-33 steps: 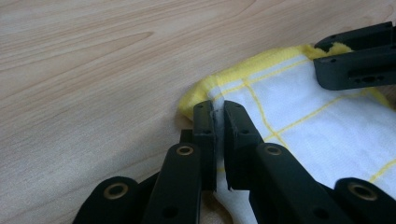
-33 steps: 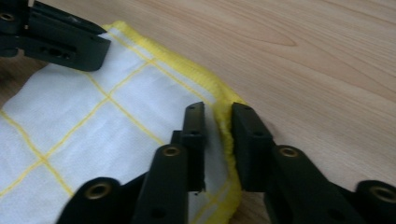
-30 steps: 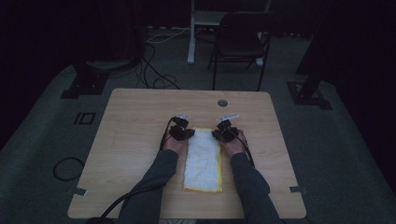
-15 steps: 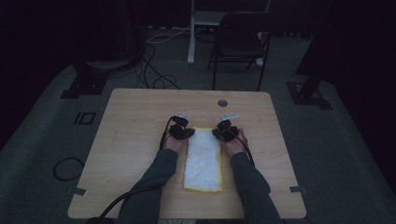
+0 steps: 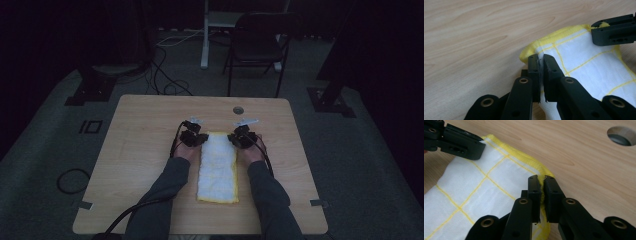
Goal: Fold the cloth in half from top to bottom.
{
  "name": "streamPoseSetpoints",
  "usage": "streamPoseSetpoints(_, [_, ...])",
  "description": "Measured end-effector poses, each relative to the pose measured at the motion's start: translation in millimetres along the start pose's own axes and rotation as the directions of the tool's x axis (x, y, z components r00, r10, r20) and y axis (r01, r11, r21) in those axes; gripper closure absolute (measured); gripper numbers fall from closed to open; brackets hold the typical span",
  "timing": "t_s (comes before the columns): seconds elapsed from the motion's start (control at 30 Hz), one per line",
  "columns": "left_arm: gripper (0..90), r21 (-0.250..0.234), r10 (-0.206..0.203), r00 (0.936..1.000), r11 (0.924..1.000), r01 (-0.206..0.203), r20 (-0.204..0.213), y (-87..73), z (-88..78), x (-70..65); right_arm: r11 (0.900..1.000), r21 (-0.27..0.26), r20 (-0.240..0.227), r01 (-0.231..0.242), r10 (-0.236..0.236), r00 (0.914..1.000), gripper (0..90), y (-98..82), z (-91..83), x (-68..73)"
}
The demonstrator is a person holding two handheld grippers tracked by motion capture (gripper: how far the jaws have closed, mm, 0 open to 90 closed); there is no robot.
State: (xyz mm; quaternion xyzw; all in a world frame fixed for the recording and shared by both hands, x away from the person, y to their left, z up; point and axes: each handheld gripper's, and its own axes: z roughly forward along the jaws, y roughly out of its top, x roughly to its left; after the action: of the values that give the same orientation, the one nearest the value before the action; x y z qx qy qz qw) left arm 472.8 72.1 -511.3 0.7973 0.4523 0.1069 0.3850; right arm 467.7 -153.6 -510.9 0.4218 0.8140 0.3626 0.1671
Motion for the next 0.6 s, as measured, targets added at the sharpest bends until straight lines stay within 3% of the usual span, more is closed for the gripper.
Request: streamPoseSetpoints(0.6, [86.0,-0.060,0.039,0.9992,0.9974,-0.039,-0.003,18.4,-20.8,-6.2,0.997,-0.072,0.000,0.011,-0.011,0.9999,85.0,14.9,-22.9,-1.2])
